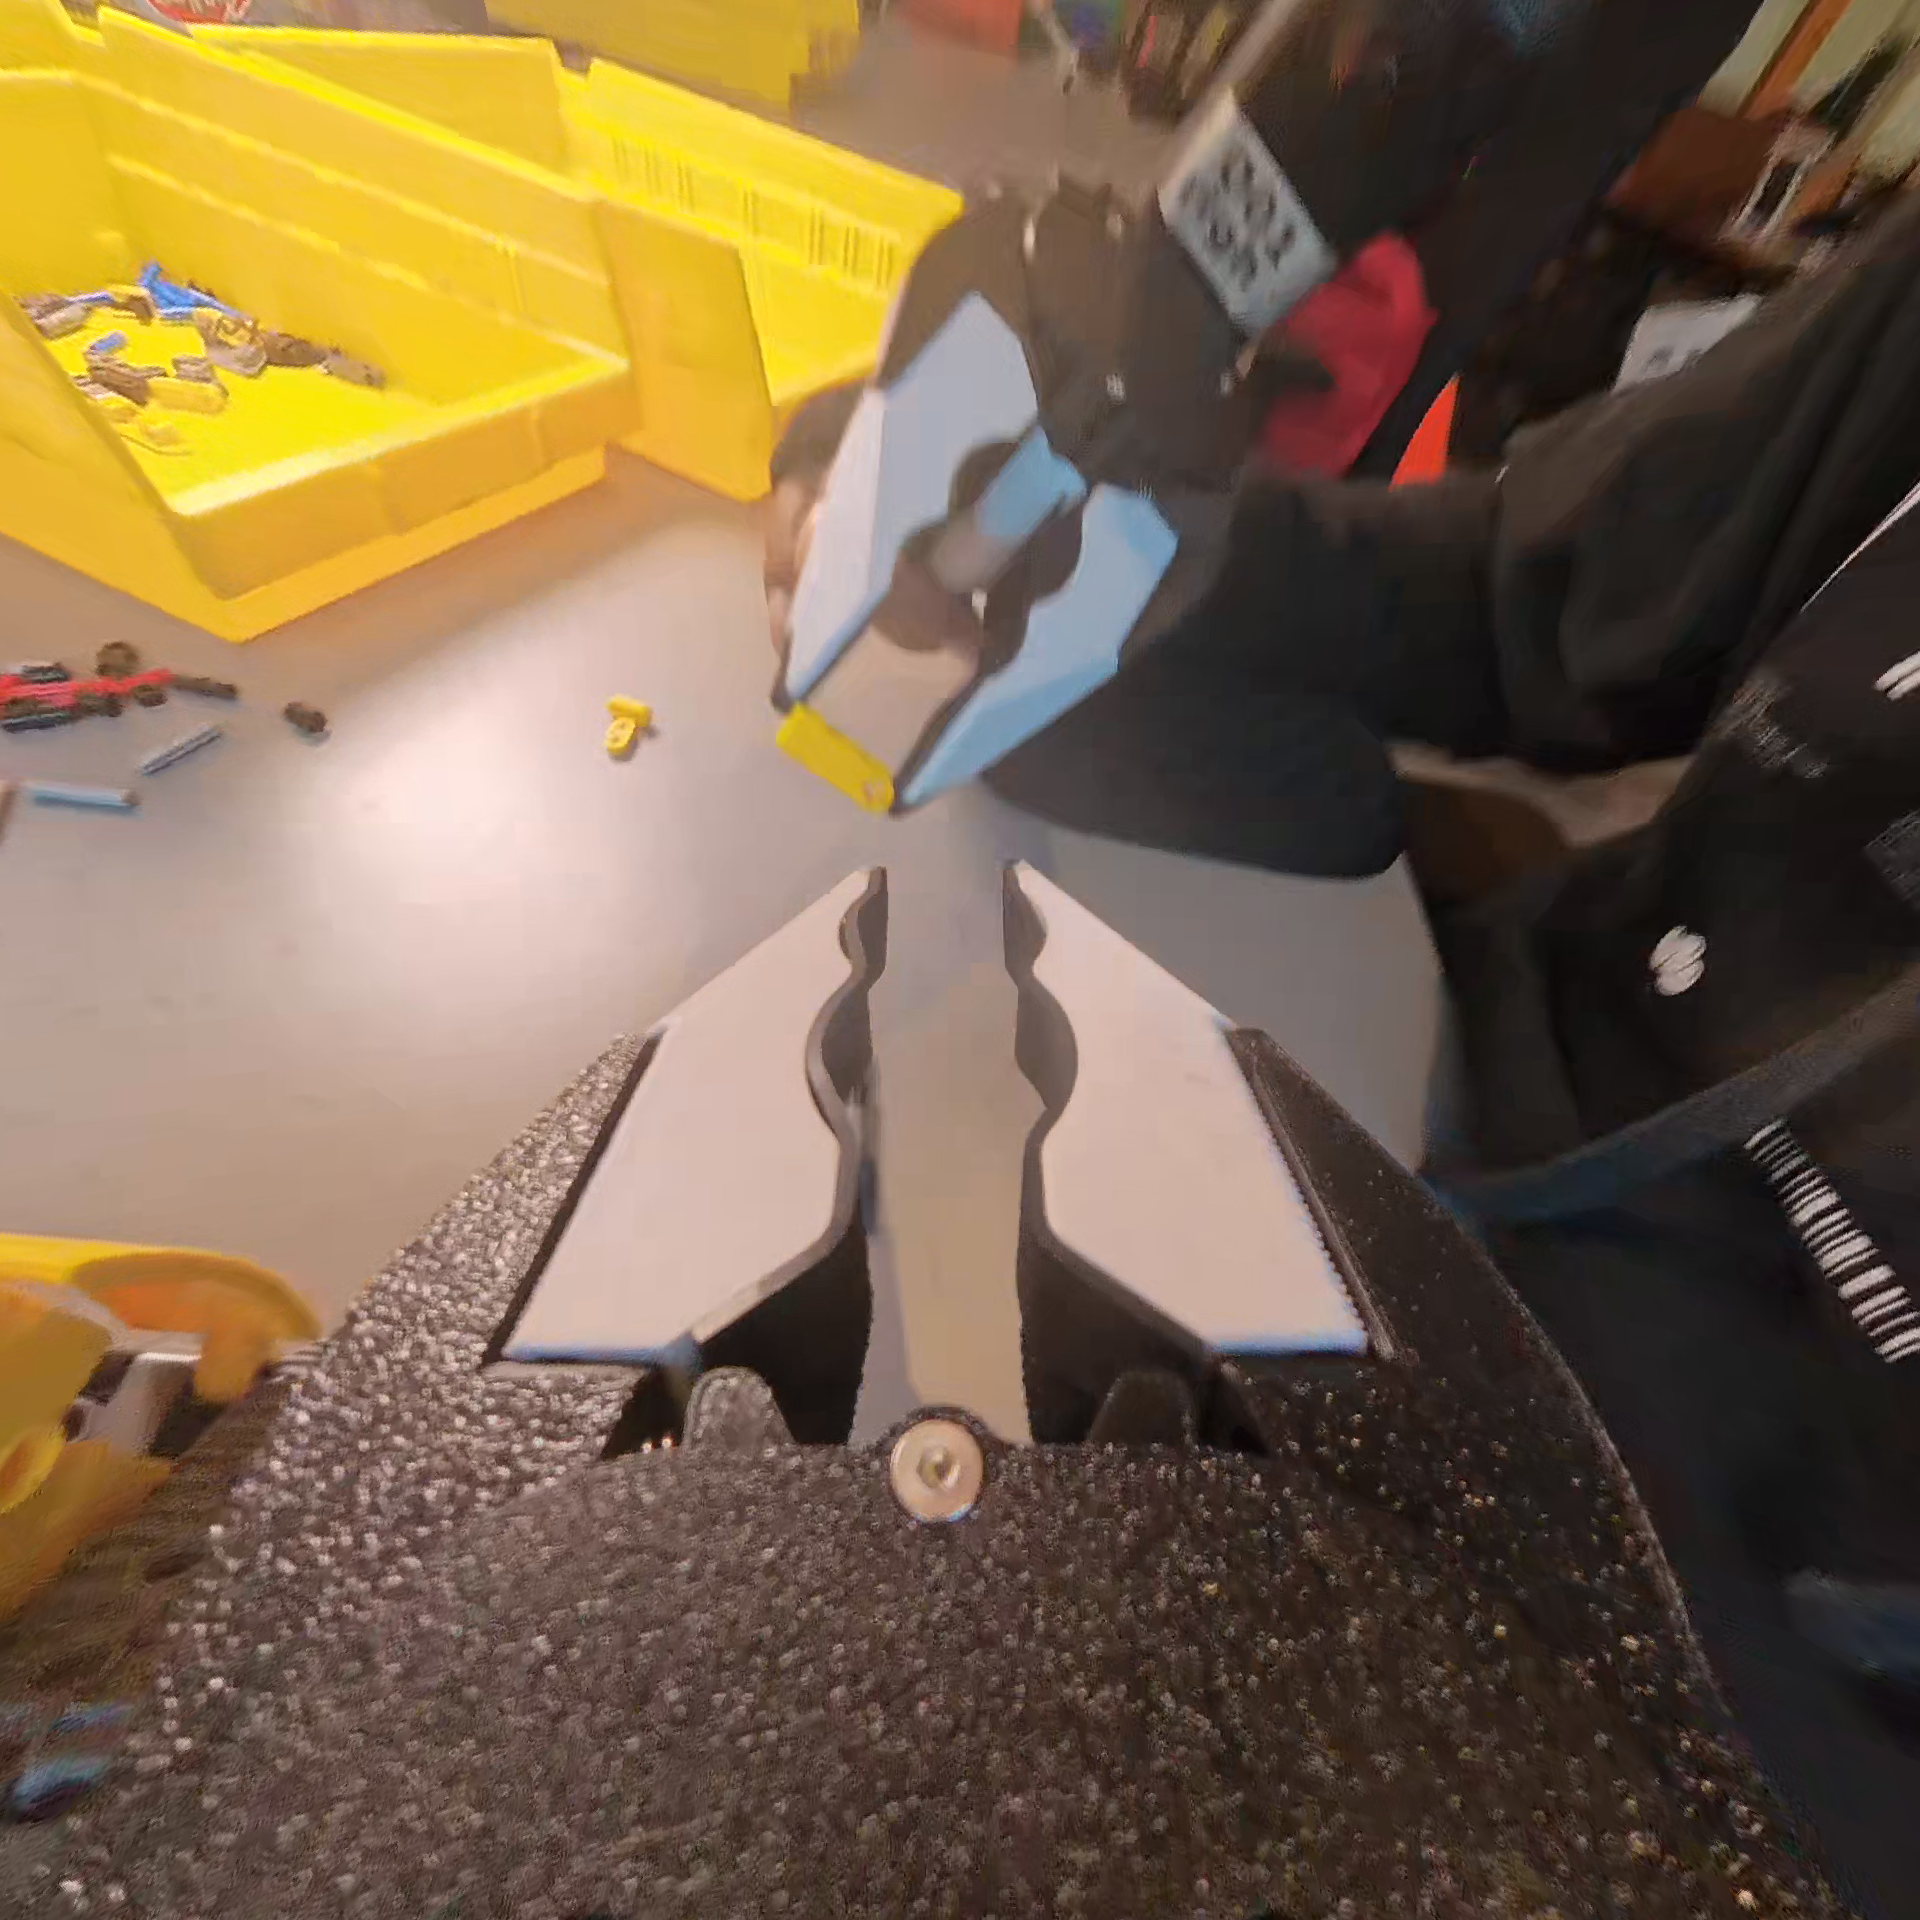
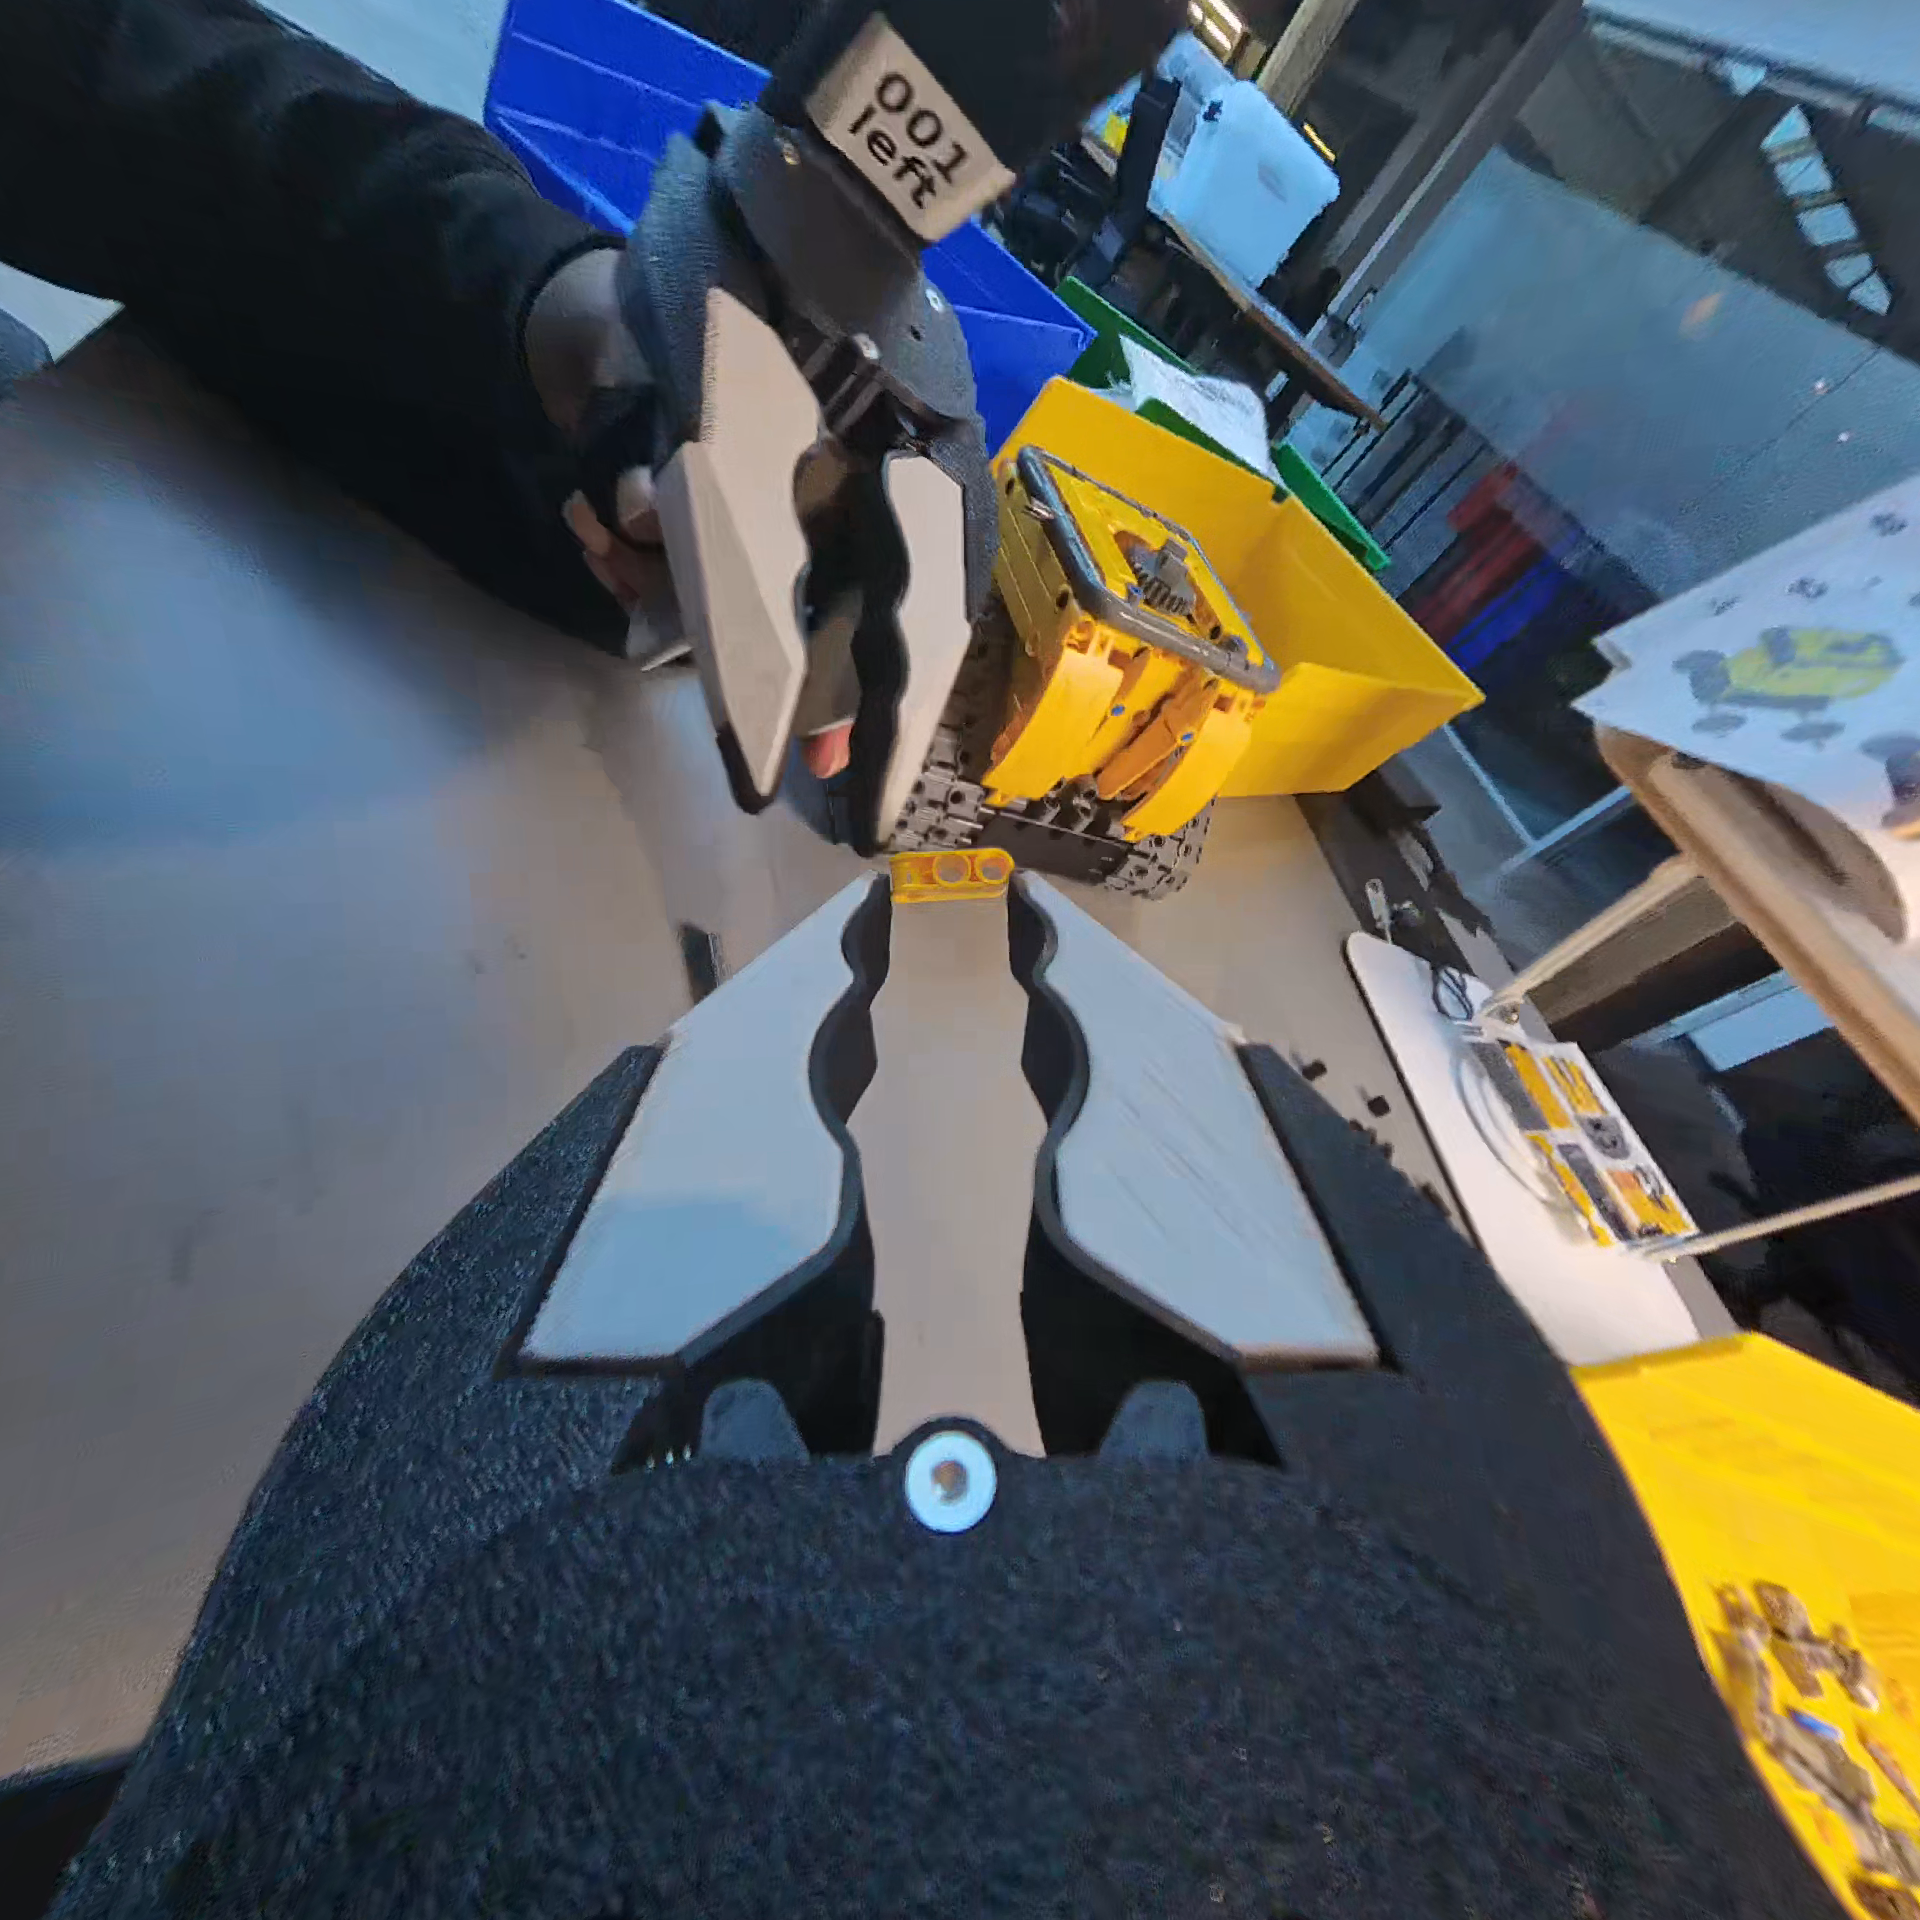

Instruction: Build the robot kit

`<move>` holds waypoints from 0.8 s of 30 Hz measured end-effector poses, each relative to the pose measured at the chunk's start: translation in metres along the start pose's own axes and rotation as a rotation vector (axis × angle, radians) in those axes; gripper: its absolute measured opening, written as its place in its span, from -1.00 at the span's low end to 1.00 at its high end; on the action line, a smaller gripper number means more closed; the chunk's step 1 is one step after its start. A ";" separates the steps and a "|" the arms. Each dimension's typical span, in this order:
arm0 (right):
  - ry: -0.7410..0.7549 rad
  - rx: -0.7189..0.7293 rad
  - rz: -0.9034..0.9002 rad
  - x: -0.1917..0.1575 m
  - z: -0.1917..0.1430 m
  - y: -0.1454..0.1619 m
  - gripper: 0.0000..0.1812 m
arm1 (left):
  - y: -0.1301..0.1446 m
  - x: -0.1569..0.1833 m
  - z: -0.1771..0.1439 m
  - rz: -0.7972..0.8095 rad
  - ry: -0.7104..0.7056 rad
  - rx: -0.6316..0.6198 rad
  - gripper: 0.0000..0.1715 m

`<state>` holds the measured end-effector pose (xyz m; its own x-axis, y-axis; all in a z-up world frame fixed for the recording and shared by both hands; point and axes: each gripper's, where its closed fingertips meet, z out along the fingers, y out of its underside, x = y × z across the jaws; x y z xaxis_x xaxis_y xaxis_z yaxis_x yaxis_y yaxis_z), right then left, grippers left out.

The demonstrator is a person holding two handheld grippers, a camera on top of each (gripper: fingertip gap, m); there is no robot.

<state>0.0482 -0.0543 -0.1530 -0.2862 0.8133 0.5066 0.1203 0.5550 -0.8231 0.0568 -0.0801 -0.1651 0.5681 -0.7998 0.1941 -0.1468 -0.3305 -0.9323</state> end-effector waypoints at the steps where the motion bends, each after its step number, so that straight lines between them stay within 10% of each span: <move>1: 0.004 0.006 -0.023 -0.003 0.003 -0.003 -0.76 | -0.004 0.001 0.000 -0.043 0.015 0.031 -0.76; 13: 0.014 0.048 -0.112 -0.015 0.008 -0.017 -0.76 | -0.011 0.001 -0.004 -0.202 0.108 0.091 -0.89; 24: -0.334 0.148 0.289 -0.045 -0.002 -0.026 -0.81 | 0.004 0.017 -0.004 0.083 0.082 -0.016 -0.93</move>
<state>0.0598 -0.1049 -0.1542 -0.5542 0.8167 0.1608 0.1099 0.2633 -0.9584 0.0627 -0.0964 -0.1641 0.4854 -0.8628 0.1411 -0.2036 -0.2685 -0.9415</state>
